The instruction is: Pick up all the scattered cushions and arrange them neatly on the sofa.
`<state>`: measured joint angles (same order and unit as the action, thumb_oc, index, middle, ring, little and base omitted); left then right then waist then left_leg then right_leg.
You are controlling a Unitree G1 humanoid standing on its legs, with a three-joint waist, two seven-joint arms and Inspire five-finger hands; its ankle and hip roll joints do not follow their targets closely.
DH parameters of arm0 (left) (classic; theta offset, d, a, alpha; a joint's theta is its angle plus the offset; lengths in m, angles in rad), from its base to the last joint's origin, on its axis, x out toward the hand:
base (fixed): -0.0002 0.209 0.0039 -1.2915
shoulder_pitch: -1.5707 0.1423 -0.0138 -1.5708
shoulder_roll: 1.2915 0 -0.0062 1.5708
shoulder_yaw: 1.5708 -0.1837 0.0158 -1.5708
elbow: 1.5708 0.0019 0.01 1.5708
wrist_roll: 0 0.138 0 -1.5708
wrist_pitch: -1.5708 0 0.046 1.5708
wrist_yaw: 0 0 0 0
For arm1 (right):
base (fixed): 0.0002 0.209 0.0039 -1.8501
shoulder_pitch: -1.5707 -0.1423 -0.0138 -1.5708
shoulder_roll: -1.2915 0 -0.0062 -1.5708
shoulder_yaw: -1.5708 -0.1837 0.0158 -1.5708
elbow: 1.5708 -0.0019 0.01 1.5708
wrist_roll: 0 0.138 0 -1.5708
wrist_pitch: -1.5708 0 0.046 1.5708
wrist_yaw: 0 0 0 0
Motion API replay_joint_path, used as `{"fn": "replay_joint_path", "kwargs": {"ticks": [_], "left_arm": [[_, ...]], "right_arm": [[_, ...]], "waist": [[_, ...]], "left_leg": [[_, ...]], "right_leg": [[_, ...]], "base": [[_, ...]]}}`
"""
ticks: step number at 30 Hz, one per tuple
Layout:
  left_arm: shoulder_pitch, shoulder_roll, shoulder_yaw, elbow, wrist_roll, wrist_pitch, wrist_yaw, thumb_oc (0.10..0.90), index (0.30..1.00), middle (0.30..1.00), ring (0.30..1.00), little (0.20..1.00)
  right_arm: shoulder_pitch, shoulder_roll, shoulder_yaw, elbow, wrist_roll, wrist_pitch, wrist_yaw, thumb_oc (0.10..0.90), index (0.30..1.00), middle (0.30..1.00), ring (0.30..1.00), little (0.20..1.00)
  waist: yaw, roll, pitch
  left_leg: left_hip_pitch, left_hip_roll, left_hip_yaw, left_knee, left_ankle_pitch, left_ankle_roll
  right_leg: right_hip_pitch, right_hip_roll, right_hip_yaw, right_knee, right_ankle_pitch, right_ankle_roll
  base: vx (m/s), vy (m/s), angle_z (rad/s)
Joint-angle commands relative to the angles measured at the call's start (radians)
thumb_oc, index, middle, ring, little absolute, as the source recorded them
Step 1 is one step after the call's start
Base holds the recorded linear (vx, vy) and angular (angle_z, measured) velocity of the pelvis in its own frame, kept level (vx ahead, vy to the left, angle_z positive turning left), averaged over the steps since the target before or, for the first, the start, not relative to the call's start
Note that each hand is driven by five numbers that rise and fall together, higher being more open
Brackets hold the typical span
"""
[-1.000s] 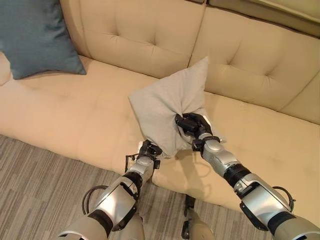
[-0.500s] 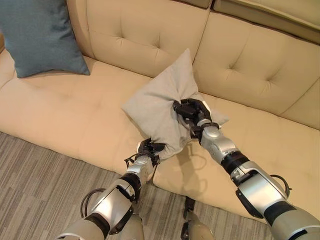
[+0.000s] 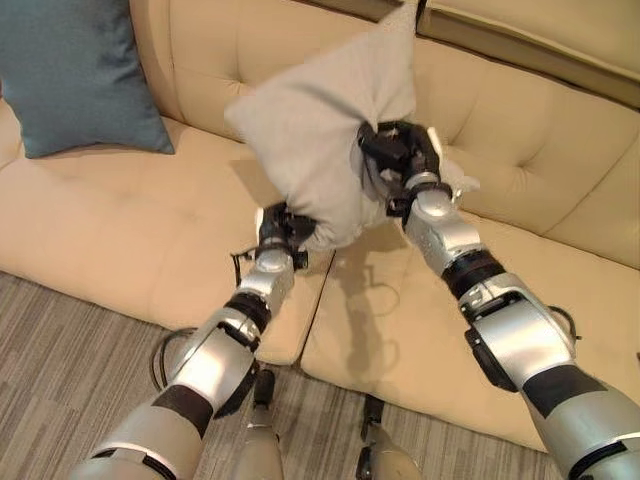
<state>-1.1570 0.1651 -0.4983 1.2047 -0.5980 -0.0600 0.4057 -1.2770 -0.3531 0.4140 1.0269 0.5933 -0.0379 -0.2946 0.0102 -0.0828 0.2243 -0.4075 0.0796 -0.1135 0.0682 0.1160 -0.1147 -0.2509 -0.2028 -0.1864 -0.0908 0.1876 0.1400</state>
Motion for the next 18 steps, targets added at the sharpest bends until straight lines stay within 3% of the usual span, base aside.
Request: {"fn": "replay_joint_path", "kwargs": {"ticks": [1,2,7,13,18], "left_arm": [[-0.474,-0.099,-0.113,-0.066,0.146,-0.196,-0.032,0.400,0.300,0.300,0.300,0.300],[-0.515,-0.048,-0.112,-0.077,0.173,-0.211,-0.005,0.400,0.300,0.300,0.300,0.300],[-0.588,0.050,-0.108,-0.069,0.216,-0.230,0.052,0.400,0.300,0.300,0.300,0.300],[-0.659,0.102,-0.055,-0.043,0.134,-0.272,0.115,0.400,0.300,0.300,0.300,0.300],[-0.607,0.105,-0.008,-0.076,0.144,-0.280,0.152,0.400,0.300,0.300,0.300,0.300]], "right_arm": [[-0.243,0.073,0.017,-0.034,-0.055,-0.209,0.009,0.400,0.300,0.300,0.300,0.300],[-0.261,0.020,0.016,-0.048,-0.093,-0.229,-0.033,0.400,0.300,0.300,0.300,0.300],[-0.259,-0.084,-0.007,-0.063,-0.138,-0.273,-0.128,0.400,0.300,0.300,0.300,0.300],[-0.277,-0.067,-0.070,-0.029,-0.129,-0.318,-0.271,0.400,0.300,0.300,0.300,0.300],[-0.175,-0.059,-0.172,-0.094,-0.160,-0.353,-0.396,0.400,0.300,0.300,0.300,0.300]], "waist": [[0.001,-0.022,-0.070],[-0.018,-0.021,-0.049],[-0.056,-0.011,0.005],[-0.084,0.015,0.053],[-0.106,0.033,0.084]], "left_leg": [[0.021,0.018,0.034,0.050,-0.171,0.019],[-0.009,0.018,0.039,0.060,-0.168,0.018],[-0.091,0.009,0.050,0.069,-0.153,0.016],[-0.220,-0.021,0.059,0.090,-0.147,0.022],[-0.315,-0.052,0.067,0.125,-0.164,0.028]], "right_leg": [[0.159,-0.089,0.018,0.011,0.083,0.122],[0.126,-0.092,0.023,0.011,0.096,0.122],[0.041,-0.102,0.036,0.010,0.103,0.122],[-0.063,-0.131,0.039,0.006,0.116,0.122],[-0.123,-0.153,0.034,0.011,0.124,0.122]], "base": [[-0.07,0.037,0.05],[-0.06,0.044,0.02],[-0.06,0.063,-0.06],[-0.01,0.106,-0.12],[0.03,0.080,-0.03]]}}
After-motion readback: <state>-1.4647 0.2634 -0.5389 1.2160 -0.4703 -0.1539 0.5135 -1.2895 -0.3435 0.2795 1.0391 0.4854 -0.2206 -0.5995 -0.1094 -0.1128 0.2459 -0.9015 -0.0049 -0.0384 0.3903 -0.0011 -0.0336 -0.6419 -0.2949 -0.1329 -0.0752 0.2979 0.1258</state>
